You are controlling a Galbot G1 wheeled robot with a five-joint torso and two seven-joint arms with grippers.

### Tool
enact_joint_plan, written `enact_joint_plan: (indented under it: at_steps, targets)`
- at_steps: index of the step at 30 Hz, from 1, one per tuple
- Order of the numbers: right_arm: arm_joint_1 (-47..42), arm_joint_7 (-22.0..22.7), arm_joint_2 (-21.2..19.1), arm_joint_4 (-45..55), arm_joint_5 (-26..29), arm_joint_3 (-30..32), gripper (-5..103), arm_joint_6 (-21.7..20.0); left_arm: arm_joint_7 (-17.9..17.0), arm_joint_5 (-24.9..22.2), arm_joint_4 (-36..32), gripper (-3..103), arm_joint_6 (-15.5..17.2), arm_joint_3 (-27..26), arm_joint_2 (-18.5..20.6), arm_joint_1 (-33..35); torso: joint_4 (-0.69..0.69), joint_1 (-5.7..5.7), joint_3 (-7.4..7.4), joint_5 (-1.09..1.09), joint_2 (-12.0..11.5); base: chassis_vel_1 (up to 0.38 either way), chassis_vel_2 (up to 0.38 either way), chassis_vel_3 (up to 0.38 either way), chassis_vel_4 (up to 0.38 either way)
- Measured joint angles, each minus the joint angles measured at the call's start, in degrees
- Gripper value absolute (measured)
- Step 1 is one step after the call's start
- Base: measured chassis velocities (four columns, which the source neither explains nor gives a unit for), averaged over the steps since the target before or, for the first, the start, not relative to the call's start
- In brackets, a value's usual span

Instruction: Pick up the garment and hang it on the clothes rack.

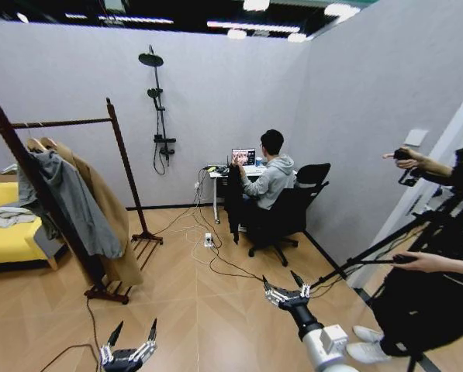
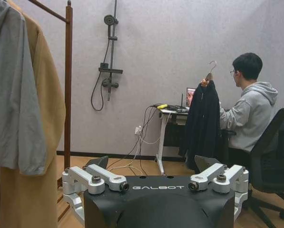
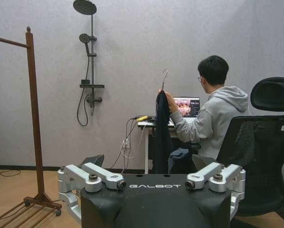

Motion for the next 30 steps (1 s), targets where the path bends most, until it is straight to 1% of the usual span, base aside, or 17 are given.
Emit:
enact_joint_plan:
  at_steps: [6,9,12,17,20,21,22,23,24,25,27,28,30]
  targets:
    - [-0.90,-0.06,0.29,0.13,-0.52,0.16,100,0.57,-0.01,0.00,0.00,100,0.00,0.00,0.00,0.00,0.01,0.01,0.00,-0.01,-0.01,-0.260,0.268,0.262,-0.249]
    - [-1.35,-0.14,0.47,0.35,-0.87,0.17,100,0.74,0.00,0.00,0.01,100,0.00,0.00,0.00,0.00,-0.01,0.00,-0.01,0.00,0.00,-0.309,0.316,0.293,-0.326]
    - [-1.57,-0.23,0.63,0.59,-1.05,0.14,100,0.78,0.00,0.00,0.00,100,0.00,0.00,0.00,0.00,0.01,0.01,0.00,0.01,-0.01,-0.333,0.338,0.336,-0.330]
    - [-2.08,-0.33,0.72,1.06,-1.23,0.17,100,0.91,0.00,0.00,0.00,100,0.00,0.00,0.00,0.00,0.01,0.04,0.01,0.01,-0.02,-0.376,0.356,0.358,-0.362]
    - [-2.43,-0.40,0.73,1.34,-1.25,0.24,100,1.12,0.00,0.00,0.00,100,0.00,0.00,0.00,0.00,-0.01,0.00,-0.02,-0.02,0.00,-0.400,0.358,0.371,-0.364]
    - [-2.50,-0.42,0.73,1.34,-1.26,0.26,100,1.23,0.01,0.00,0.00,100,0.00,0.01,0.00,0.00,0.01,0.00,-0.01,0.03,0.01,-0.412,0.379,0.350,-0.357]
    - [-2.64,-0.47,0.73,1.35,-1.25,0.29,100,1.37,-0.01,0.00,0.00,100,0.00,0.00,0.00,0.00,0.02,0.04,0.01,0.02,-0.03,-0.325,0.379,0.348,-0.335]
    - [-2.72,-0.55,0.73,1.36,-1.26,0.35,100,1.53,-0.01,0.00,0.00,100,0.00,0.00,0.01,-0.01,-0.01,0.03,0.00,-0.04,-0.02,-0.374,0.332,0.348,-0.341]
    - [-2.72,-0.55,0.73,1.36,-1.26,0.35,100,1.53,-0.01,0.00,0.00,100,0.00,0.00,0.01,-0.01,-0.01,0.03,0.00,-0.04,-0.02,-0.374,0.332,0.348,-0.341]
    - [-2.75,-0.68,0.72,1.33,-1.26,0.37,100,1.65,0.00,0.00,0.00,100,0.00,0.00,0.00,0.00,0.00,-0.03,-0.03,0.02,0.02,-0.360,0.364,0.361,-0.363]
    - [-2.59,-0.71,0.72,1.25,-1.25,0.37,100,1.68,-0.01,0.00,0.00,100,0.00,0.00,0.00,0.00,0.01,0.01,0.00,0.03,-0.01,-0.338,0.350,0.336,-0.363]
    - [-2.45,-0.72,0.73,1.23,-1.24,0.36,100,1.68,-0.01,0.00,0.00,100,0.00,0.00,0.01,0.00,0.00,0.02,0.00,-0.02,-0.01,-0.317,0.337,0.348,-0.318]
    - [-2.25,-0.72,0.73,1.23,-1.23,0.34,100,1.68,0.00,0.00,0.00,100,0.00,0.00,0.00,0.00,-0.01,0.00,-0.01,-0.02,0.00,-0.378,0.327,0.348,-0.380]
